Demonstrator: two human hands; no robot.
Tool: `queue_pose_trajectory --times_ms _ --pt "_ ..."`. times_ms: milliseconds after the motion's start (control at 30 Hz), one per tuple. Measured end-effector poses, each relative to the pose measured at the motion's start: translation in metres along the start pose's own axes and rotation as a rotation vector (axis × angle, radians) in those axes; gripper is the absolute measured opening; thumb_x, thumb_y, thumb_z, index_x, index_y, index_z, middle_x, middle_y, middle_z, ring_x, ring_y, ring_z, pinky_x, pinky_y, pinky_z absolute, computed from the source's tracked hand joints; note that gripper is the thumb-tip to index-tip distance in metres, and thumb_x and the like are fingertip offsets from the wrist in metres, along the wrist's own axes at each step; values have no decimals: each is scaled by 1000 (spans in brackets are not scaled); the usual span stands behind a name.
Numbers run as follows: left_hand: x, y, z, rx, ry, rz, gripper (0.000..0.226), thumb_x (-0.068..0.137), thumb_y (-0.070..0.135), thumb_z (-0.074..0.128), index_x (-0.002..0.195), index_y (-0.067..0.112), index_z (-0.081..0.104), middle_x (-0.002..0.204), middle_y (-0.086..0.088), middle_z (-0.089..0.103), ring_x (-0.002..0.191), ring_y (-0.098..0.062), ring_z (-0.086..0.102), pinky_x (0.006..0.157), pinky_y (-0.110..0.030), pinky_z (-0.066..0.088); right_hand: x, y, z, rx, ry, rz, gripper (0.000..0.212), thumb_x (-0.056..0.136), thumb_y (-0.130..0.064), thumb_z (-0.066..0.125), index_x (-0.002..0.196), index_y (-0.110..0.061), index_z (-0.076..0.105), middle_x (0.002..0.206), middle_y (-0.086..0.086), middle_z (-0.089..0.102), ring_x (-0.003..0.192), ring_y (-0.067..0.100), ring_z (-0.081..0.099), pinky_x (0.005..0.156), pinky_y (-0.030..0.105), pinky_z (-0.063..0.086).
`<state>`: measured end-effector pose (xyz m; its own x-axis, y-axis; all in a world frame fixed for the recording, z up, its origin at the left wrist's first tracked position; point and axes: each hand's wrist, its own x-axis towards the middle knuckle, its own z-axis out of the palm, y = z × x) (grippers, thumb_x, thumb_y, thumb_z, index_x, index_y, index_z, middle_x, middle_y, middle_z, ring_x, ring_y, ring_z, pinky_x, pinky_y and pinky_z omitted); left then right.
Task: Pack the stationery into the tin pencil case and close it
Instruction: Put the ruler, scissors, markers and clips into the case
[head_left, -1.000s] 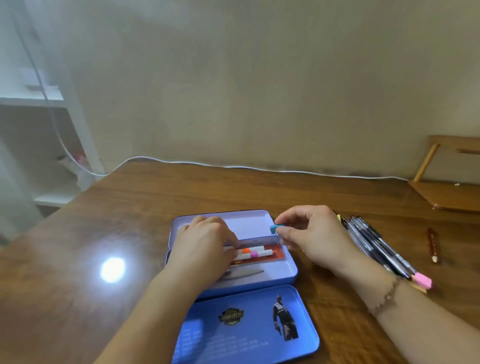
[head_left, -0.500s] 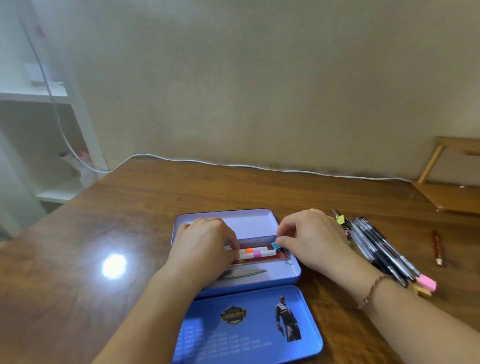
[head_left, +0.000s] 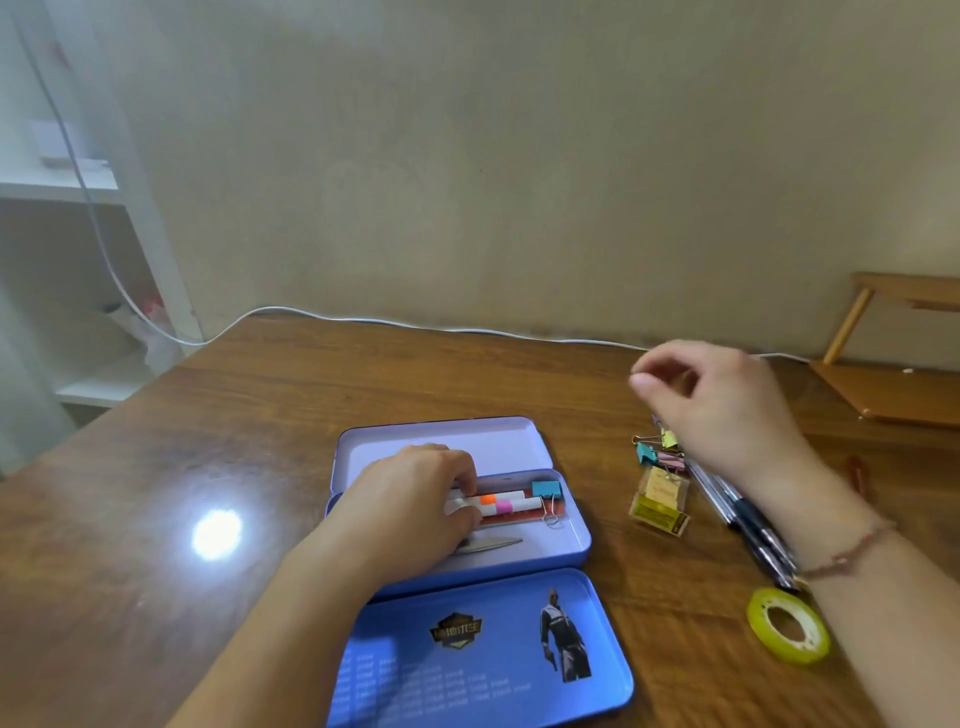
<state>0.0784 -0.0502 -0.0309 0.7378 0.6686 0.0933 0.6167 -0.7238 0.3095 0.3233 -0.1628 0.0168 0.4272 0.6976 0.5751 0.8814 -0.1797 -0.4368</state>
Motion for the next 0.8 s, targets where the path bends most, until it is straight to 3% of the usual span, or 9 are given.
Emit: queue_pose_trajectory --times_ms 67,200,300,400,533,800 --pt "-2 2 -1 -53 -47 42 21 88 52 60 101 36 58 107 15 59 100 -12 55 85 -32 48 4 24 -11 -88 -66 80 11 87 -26 68 89 -37 69 86 -15 68 74 11 58 70 31 48" --pt "-6 5 -5 -69 -145 102 46 77 72 59 111 42 54 115 23 52 105 -4 50 89 -28 46 -4 57 1 -396 -360 217 30 93 -31 59 121 -42 59 123 2 61 95 17 57 77 35 51" --pt "-8 4 -7 -50 -211 123 57 70 76 63 116 48 48 123 28 46 112 -2 44 95 -28 43 -6 65 8 -428 -474 249 37 94 -31 57 127 -46 54 135 4 55 117 27 56 90 43 52" --pt "-7 4 -7 -42 -222 151 58 71 73 65 120 49 46 128 28 43 117 -3 44 99 -31 42 -7 72 14 -429 -449 214 33 92 -30 60 121 -46 59 131 1 58 118 27 54 92 45 49" --pt "-7 4 -3 -27 -252 170 62 75 71 62 130 51 43 146 26 29 129 -6 36 108 -34 35 -6 75 18 -430 -422 90 24 88 -32 67 109 -42 64 112 -14 64 113 15 49 91 42 45" --pt "-7 2 -2 -21 -255 173 56 76 70 63 128 54 48 152 25 23 132 -8 32 108 -32 28 -7 81 19 -454 -357 -9 8 85 -33 70 88 -41 69 101 -18 65 100 11 51 89 40 40"
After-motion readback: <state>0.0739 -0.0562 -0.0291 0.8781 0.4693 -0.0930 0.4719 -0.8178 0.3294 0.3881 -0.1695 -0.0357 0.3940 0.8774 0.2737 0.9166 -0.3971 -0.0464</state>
